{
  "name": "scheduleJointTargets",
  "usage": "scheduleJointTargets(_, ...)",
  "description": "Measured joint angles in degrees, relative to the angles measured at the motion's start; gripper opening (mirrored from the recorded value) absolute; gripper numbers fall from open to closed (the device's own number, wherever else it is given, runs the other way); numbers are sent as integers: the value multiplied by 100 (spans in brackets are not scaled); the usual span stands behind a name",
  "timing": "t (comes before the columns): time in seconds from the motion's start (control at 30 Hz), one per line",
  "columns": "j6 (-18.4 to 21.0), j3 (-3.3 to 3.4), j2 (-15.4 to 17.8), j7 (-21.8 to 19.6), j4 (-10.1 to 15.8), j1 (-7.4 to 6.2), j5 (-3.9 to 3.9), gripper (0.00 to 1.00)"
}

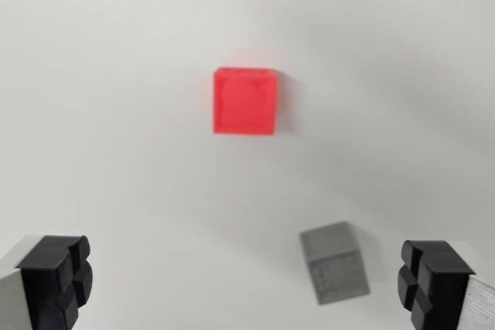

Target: Destack cube

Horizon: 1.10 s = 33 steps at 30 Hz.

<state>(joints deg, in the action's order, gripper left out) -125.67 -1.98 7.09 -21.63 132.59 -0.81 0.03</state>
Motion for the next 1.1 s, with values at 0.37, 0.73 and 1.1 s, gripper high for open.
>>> scheduleJointTargets(0.37,260,0,111,4,-146,0,3,100)
scheduleJointTargets(0.73,291,0,104,4,-165,0,3,100)
scheduleJointTargets(1.1,291,0,102,4,-165,0,3,100)
